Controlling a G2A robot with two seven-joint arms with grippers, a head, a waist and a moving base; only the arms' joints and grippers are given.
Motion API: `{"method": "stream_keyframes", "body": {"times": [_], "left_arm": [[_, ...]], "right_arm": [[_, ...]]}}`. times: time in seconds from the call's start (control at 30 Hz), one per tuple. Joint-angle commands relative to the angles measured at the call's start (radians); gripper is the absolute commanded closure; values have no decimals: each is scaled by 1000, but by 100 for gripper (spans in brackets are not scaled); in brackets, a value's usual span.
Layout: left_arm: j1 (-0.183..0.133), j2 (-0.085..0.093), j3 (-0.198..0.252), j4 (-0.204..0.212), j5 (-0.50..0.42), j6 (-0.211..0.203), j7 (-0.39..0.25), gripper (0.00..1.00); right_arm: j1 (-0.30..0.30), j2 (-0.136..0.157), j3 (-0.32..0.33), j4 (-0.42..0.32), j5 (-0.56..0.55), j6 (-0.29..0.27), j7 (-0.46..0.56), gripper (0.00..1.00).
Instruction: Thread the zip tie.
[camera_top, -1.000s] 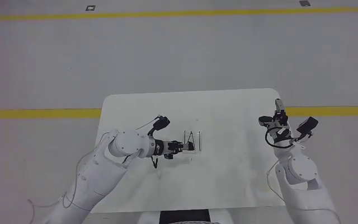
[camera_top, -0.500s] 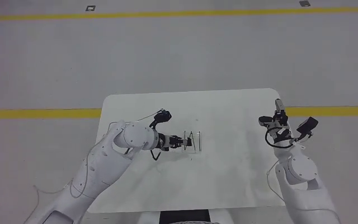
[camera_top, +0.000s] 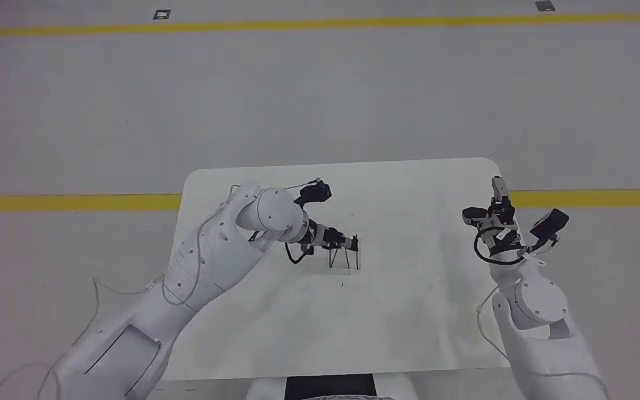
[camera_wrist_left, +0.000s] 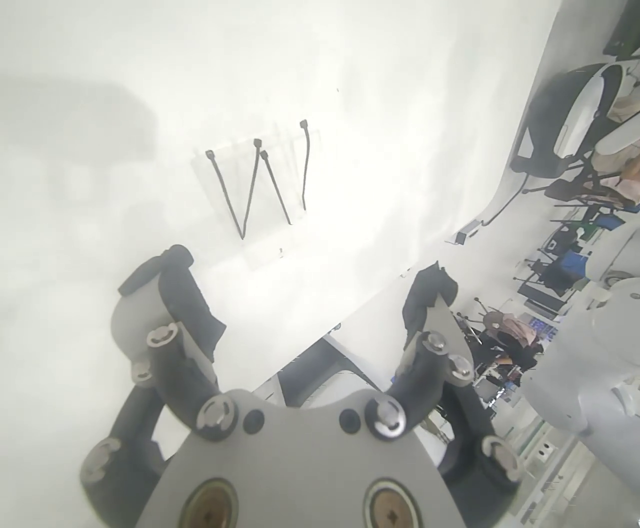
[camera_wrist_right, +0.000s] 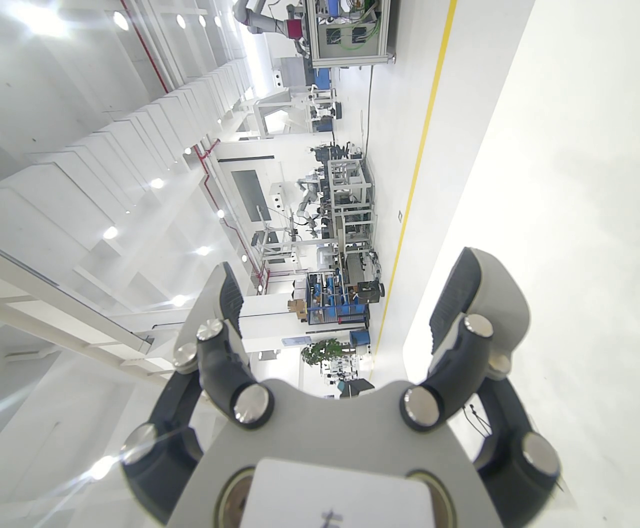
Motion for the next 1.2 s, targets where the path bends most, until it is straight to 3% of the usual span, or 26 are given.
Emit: {"method": "stream_keyframes", "body": {"times": [0.0,0.27,0.3,0.37,0.5,0.6,0.87,0.97,1.0,1.17], "left_arm": [[1,1,-1,-1,1,0,1,0],[1,1,-1,-1,1,0,1,0],[-1,-1,22,4,41,0,3,0],[-16,-12,38,12,27,0,12,0],[-64,-45,78,58,4,0,11,0],[-104,-74,104,122,-8,0,3,0],[-181,-174,181,322,-30,0,16,0],[-203,-211,190,392,-43,0,24,0],[-212,-223,196,399,-36,0,26,0],[-212,-223,196,399,-36,0,26,0]], "right_arm": [[0,0,0,0,0,0,0,0],[0,0,0,0,0,0,0,0],[0,0,0,0,0,0,0,0],[0,0,0,0,0,0,0,0],[0,0,0,0,0,0,0,0],[0,0,0,0,0,0,0,0],[0,0,0,0,0,0,0,0],[0,0,0,0,0,0,0,0],[0,0,0,0,0,0,0,0],[0,0,0,0,0,0,0,0]]}}
